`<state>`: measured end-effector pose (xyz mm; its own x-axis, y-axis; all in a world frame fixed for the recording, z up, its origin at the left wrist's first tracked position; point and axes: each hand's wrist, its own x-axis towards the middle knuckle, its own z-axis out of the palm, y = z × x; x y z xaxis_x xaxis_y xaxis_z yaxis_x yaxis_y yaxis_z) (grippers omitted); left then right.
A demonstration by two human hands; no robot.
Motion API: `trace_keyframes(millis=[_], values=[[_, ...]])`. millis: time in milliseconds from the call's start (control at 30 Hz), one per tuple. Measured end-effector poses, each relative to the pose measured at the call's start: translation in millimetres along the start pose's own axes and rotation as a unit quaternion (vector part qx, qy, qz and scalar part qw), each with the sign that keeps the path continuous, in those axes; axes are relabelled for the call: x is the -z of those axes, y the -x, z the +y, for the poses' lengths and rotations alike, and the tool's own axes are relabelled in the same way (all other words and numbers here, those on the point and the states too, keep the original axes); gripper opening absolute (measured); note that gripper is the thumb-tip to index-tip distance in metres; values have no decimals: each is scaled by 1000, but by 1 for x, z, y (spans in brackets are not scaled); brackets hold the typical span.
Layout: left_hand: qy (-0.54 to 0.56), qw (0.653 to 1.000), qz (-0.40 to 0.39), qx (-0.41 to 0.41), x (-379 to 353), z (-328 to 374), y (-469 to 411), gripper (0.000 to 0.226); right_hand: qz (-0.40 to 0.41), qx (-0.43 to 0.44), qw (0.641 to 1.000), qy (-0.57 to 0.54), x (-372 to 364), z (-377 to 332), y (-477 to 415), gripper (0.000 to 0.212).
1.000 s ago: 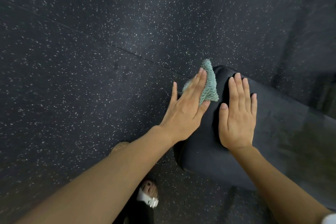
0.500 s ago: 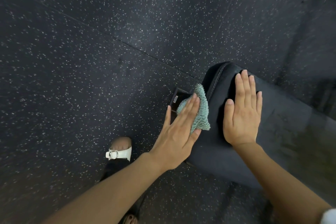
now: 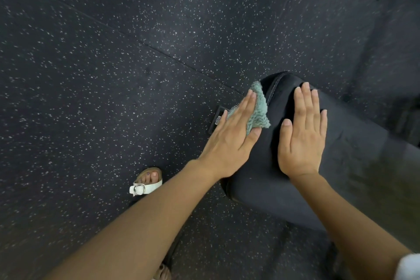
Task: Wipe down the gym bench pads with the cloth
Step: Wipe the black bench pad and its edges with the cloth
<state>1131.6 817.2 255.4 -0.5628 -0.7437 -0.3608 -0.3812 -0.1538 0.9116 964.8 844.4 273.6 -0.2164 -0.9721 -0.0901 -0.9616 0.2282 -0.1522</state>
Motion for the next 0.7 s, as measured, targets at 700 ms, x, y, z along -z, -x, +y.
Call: trace_keyframes(millis=[700], values=[[41,998,-38,32,-7,-5,50,66,1,-1,1000,1,1,0,0,59]])
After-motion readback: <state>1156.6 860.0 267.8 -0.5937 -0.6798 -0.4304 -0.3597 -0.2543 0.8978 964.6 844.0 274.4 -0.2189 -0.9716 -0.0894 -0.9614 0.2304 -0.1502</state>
